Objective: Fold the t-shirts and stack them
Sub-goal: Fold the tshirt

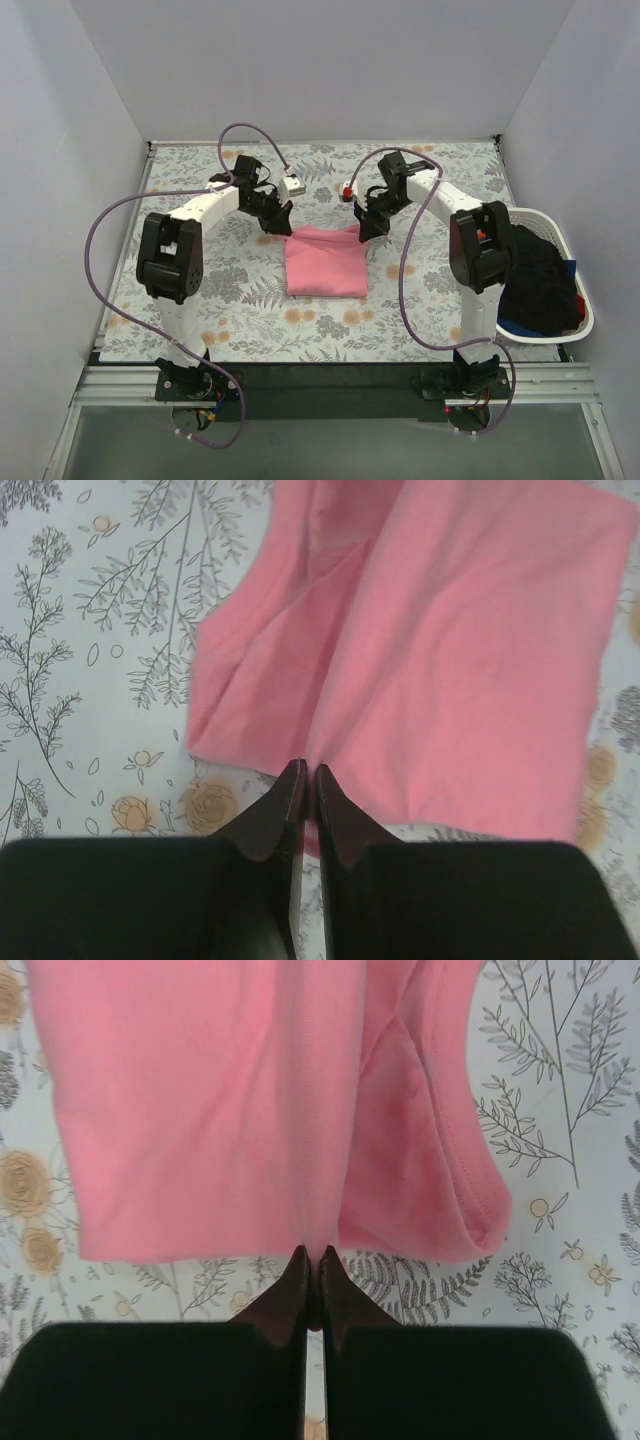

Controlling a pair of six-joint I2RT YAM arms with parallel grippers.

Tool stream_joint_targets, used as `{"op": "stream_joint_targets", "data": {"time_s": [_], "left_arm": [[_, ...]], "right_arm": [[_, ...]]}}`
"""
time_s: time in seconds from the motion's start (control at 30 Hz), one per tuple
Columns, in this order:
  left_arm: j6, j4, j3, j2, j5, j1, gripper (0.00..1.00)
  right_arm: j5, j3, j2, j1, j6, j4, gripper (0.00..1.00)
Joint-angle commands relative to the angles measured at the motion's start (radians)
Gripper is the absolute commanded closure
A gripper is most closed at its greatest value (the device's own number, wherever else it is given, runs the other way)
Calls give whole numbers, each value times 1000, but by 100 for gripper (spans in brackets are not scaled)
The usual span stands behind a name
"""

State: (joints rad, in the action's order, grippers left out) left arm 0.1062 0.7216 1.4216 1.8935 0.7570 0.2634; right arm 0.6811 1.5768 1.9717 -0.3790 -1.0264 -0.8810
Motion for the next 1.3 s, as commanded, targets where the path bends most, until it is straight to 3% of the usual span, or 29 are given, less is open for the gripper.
{"op": "stream_joint_targets", "data": {"time_s": [0.0, 0.07, 0.13, 0.17, 0.23, 0.3, 0.33, 0.37, 0.67, 0.83, 1.0, 1.27], "left_arm": [[-51, -100, 49, 83, -82, -16, 100], [-60, -117, 54, 114, -103, -16, 100], [-77, -139, 45, 144, -139, -18, 97], [-85, -148, 39, 147, -151, -18, 92], [-133, -171, 34, 133, -166, -23, 74], [-169, -177, 42, 107, -157, -33, 67], [-187, -182, 54, 89, -142, -38, 59], [-224, -182, 60, 58, -118, -49, 57], [-300, -165, 42, -65, -54, -59, 50], [-254, -146, 91, 15, -5, -46, 50], [-211, -142, 143, 107, -18, 10, 49], [-171, -142, 157, 229, -56, 65, 48]], "right_arm": [[-23, 77, 96, 26, -17, -39, 99], [-32, 112, 157, 29, -9, -35, 99], [-54, 126, 191, 29, 8, -23, 90], [-60, 141, 197, 29, 20, -18, 84], [-63, 153, 193, 32, 64, -12, 62], [-54, 155, 173, 43, 100, -12, 49], [-51, 154, 142, 48, 107, -12, 48], [-39, 149, 127, 55, 117, -13, 48], [9, 153, 26, 84, 281, 0, 43], [-2, 244, 116, 86, 420, 74, 50], [67, 313, 229, 84, 572, 105, 51], [95, 246, 282, 71, 595, 169, 47]]}}
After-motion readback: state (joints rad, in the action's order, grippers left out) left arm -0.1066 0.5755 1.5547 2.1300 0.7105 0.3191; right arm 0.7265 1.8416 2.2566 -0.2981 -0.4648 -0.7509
